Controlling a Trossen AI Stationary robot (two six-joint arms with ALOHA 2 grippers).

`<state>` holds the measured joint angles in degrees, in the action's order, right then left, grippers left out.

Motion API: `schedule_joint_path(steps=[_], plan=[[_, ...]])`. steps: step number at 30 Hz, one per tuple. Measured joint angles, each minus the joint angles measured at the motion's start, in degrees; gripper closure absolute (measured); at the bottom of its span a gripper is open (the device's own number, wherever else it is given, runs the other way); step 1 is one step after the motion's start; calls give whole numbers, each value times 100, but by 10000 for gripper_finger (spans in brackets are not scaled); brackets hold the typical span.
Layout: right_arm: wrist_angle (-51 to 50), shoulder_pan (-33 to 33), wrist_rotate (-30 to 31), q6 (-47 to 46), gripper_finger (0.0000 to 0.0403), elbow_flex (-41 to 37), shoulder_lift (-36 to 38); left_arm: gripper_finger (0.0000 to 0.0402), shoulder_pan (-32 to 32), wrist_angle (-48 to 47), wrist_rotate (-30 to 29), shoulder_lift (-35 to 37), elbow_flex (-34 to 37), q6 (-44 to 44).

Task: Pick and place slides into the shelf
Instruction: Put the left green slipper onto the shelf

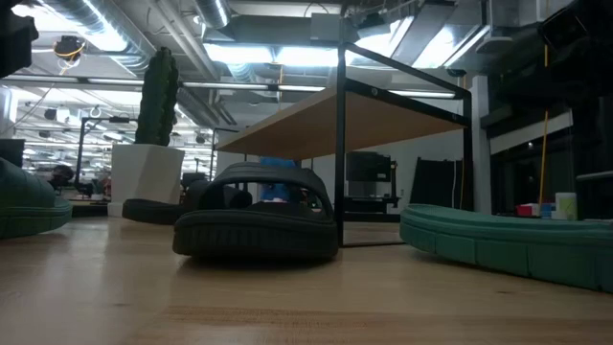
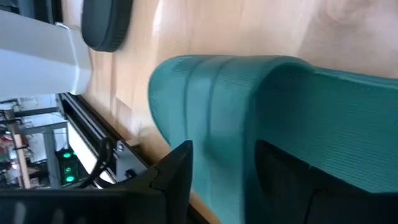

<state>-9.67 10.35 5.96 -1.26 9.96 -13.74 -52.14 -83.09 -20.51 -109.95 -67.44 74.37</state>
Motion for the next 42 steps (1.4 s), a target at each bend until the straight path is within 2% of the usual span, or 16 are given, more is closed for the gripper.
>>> schedule_joint_path(steps=[4,20,29,42], plan=[[0,2,0,0,286,0,0,271,0,-5,237,0,0,0],[0,0,0,0,286,0,0,333,0,-9,200,2,0,57],[0,0,0,-20,286,0,0,390,1,-263,-162,2,0,913],[0,1,0,-22,286,0,-2,398,-2,-391,-316,9,-102,968]])
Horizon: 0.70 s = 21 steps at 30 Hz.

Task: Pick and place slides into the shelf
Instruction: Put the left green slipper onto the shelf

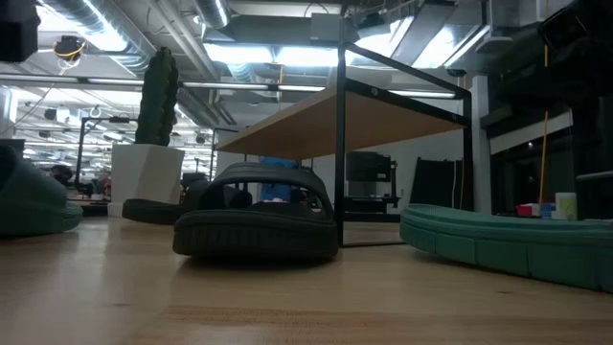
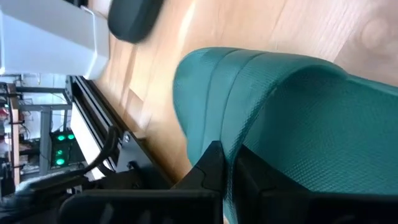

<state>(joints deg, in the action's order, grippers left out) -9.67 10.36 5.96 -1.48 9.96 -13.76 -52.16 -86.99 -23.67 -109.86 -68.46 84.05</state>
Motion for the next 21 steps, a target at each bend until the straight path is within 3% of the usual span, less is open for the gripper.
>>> schedule_joint_path(steps=[12,21], plan=[[37,1,0,-278,286,0,0,399,-117,-313,-978,191,-702,-150],[109,-1,0,-429,286,0,0,399,-101,-304,-1774,192,-1040,-976]])
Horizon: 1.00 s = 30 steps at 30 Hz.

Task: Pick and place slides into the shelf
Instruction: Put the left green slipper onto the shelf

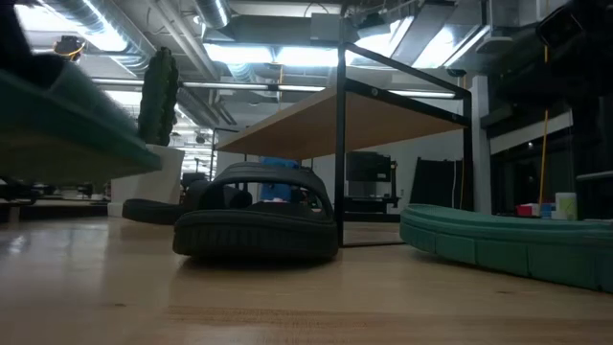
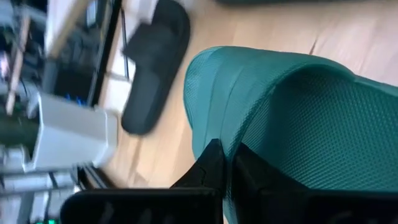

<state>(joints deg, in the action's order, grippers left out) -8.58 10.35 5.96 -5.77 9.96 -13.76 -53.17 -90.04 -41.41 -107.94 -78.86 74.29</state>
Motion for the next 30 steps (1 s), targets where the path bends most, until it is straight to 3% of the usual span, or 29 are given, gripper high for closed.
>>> schedule_joint_path(steps=[5,15,19,30], plan=[[145,0,0,-12,286,0,0,399,159,-4,-541,204,-146,-565],[254,1,0,-8,286,0,2,399,604,-7,-2007,1454,-152,-2006],[256,0,0,5,286,0,2,399,863,-6,-2407,1851,-152,-2954],[335,0,0,29,286,0,2,399,2314,212,-3012,2070,-152,-5377]])
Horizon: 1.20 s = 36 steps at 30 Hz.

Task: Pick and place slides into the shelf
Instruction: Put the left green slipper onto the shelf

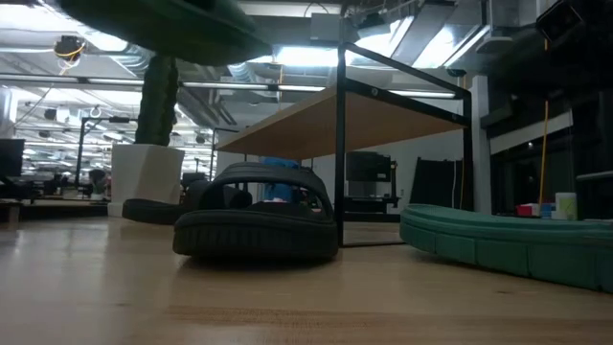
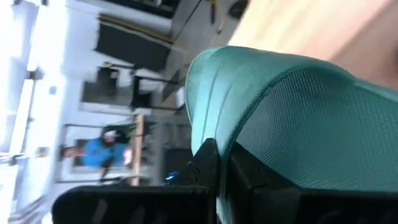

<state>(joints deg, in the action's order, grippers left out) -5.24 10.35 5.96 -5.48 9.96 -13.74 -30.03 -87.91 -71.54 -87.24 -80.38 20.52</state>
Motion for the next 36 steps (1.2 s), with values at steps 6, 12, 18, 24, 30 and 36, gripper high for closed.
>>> schedule_joint_path(steps=[6,12,18,24,30,36], plan=[[129,2,0,55,286,0,0,399,966,849,237,35,2,-1438],[123,0,2,297,286,0,-2,399,1452,2589,609,76,4,-3079],[116,2,2,304,286,0,-2,399,1826,3942,1111,74,4,-4476],[99,1,-2,645,286,0,-2,399,2299,4883,1626,74,4,-5568],[99,0,-2,903,286,0,-2,399,3067,5453,2607,74,4,-6183],[38,2,-2,939,286,0,-2,399,3758,5470,3303,74,4,-6330]])
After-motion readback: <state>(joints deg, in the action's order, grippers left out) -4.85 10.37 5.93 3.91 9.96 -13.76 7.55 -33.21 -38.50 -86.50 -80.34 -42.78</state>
